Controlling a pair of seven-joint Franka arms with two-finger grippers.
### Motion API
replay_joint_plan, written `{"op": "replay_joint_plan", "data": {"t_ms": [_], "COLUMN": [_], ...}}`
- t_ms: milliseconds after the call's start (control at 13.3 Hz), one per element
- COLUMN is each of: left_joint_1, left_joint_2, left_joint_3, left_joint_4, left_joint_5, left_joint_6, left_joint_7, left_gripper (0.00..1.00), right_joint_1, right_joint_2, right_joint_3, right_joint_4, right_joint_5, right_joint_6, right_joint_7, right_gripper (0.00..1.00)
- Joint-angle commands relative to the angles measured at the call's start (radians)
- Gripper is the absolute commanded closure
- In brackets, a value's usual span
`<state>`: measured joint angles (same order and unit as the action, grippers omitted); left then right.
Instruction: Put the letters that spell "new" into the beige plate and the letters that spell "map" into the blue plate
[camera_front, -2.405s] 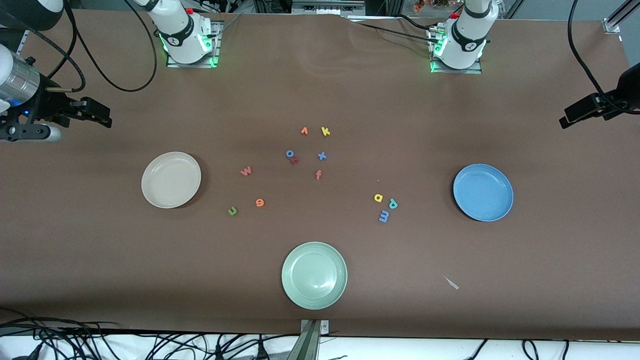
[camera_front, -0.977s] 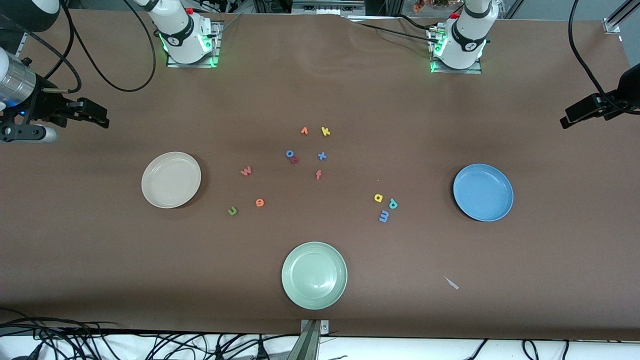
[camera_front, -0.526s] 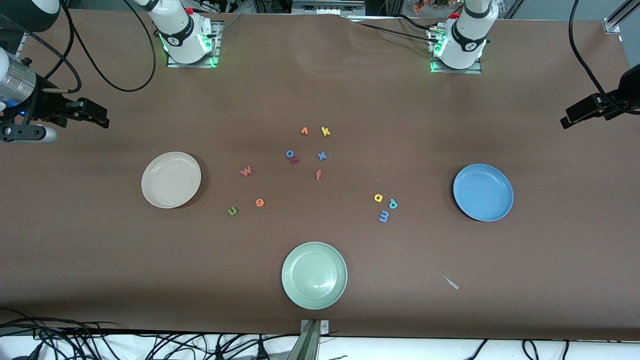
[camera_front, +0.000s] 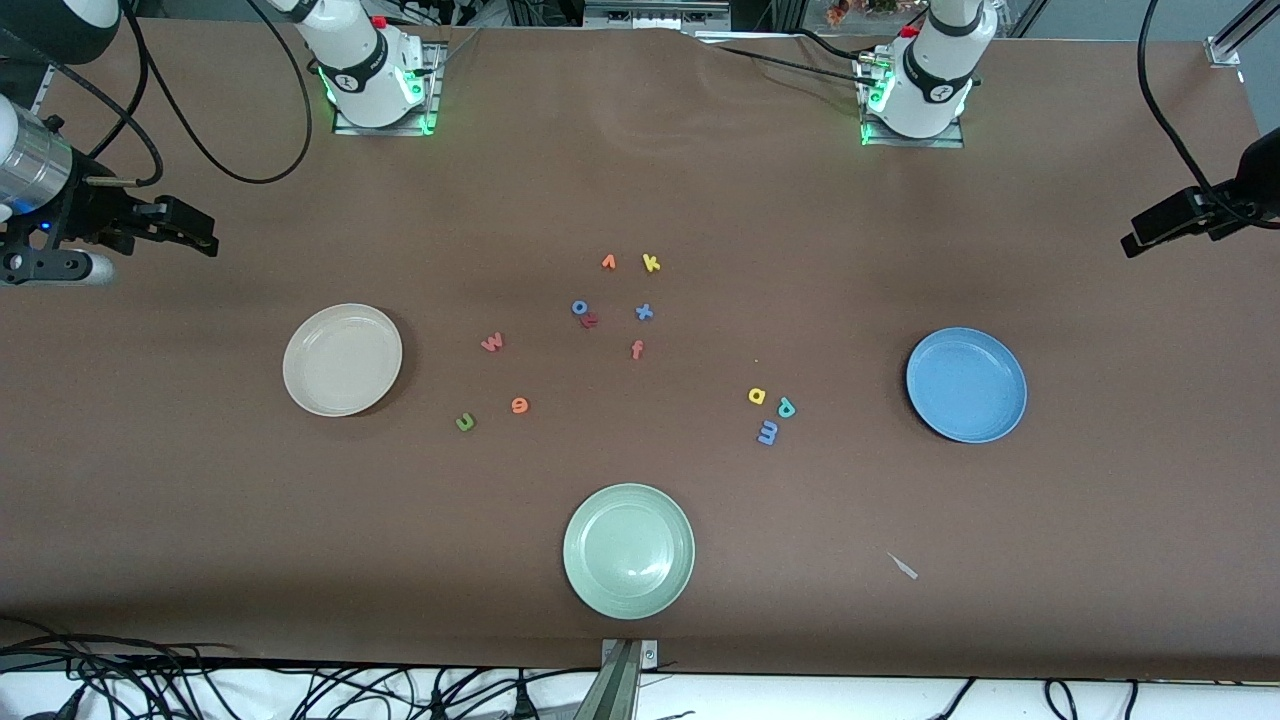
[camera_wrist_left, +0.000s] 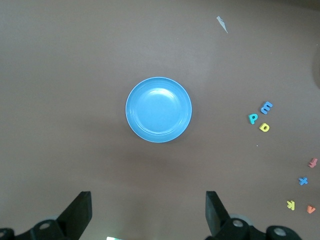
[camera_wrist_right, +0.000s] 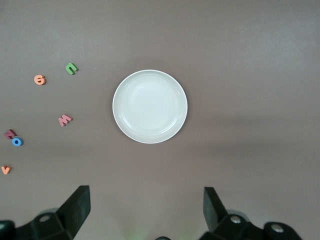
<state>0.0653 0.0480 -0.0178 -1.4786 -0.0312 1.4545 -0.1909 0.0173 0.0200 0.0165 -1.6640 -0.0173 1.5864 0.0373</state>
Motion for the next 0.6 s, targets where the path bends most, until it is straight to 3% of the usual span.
{"op": "replay_joint_plan", "data": {"t_ms": [0,526], "left_joint_1": [0.001,-0.002], "left_joint_2": [0.012,0.021], "left_joint_3": [-0.004,-0.002], "left_joint_4": [0.027,0.027], "left_joint_5": [0.025,0.025], "left_joint_6": [-0.008,-0.006], "left_joint_7": [-0.002,-0.012], "left_gripper": [0.0,0.0], "right_joint_1": [0.001,0.001], "right_joint_2": [0.005,0.005], "right_joint_3": [-0.004,-0.004], "right_joint_4": [0.01,0.01], "right_joint_5": [0.016,0.016], "right_joint_6": [0.0,0.0], "right_joint_7": [0.001,0.003], "right_gripper": [0.0,0.0]}}
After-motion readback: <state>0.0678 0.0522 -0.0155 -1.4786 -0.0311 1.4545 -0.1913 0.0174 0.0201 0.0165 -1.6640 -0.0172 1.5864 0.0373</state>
